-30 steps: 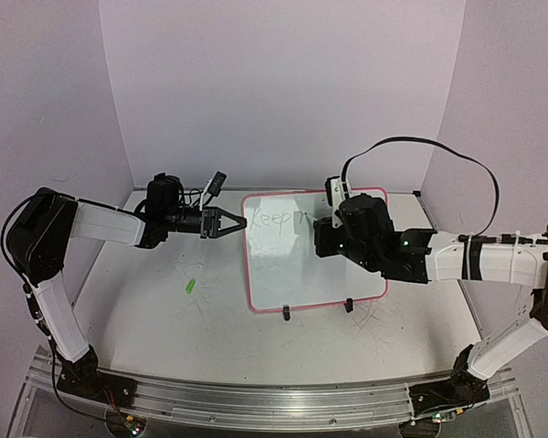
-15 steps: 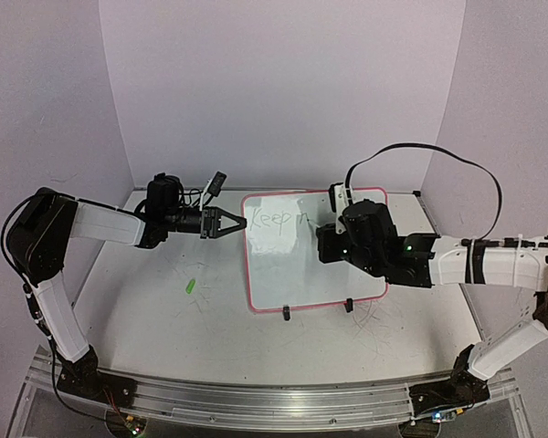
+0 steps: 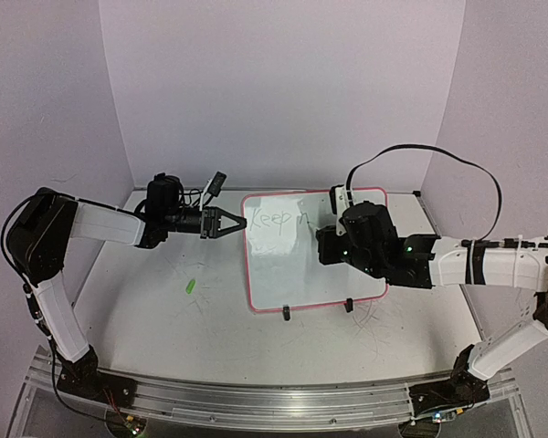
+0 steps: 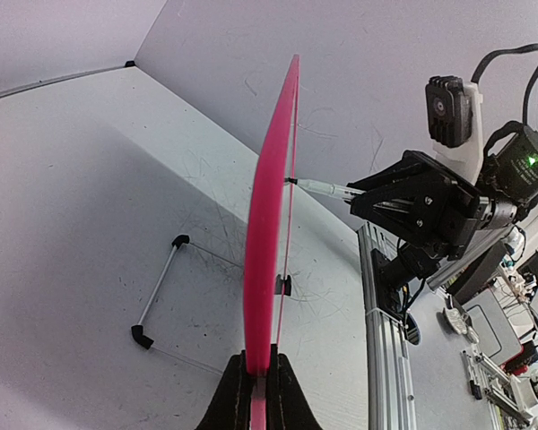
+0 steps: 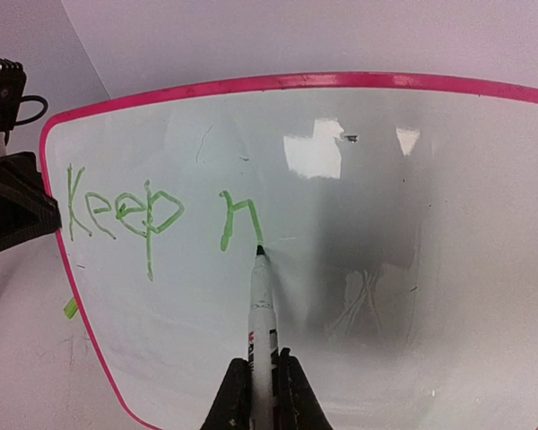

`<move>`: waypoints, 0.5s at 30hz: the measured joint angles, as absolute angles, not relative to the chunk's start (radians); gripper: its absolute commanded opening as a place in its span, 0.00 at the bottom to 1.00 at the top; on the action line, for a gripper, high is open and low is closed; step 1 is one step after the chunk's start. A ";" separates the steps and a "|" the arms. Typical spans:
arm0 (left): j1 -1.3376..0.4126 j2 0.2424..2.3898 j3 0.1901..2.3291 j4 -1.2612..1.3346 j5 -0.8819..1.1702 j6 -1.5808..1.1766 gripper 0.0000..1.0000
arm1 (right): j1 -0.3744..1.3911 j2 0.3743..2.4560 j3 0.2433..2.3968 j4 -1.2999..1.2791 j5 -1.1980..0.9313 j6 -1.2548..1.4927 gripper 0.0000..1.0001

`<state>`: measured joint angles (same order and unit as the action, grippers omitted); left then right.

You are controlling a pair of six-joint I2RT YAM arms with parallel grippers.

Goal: Write a sentence on the whiteboard

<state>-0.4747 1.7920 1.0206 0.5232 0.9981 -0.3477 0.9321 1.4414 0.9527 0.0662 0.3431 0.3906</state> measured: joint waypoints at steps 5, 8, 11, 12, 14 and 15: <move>-0.475 1.792 1.021 0.523 0.998 -0.348 0.00 | 0.932 1.441 0.953 0.067 0.344 0.389 0.00; -0.475 1.792 1.021 0.523 0.998 -0.347 0.00 | 0.932 1.441 0.953 0.067 0.345 0.385 0.00; -0.475 1.792 1.021 0.523 0.998 -0.347 0.00 | 0.932 1.444 0.957 0.066 0.347 0.378 0.00; -0.475 1.792 1.021 0.522 0.999 -0.347 0.00 | 0.932 1.446 0.959 0.066 0.348 0.376 0.00; -0.475 1.792 1.021 0.521 0.999 -0.347 0.00 | 0.931 1.450 0.964 0.066 0.352 0.371 0.00; -0.475 1.792 1.021 0.521 0.999 -0.347 0.00 | 0.930 1.453 0.967 0.066 0.353 0.370 0.00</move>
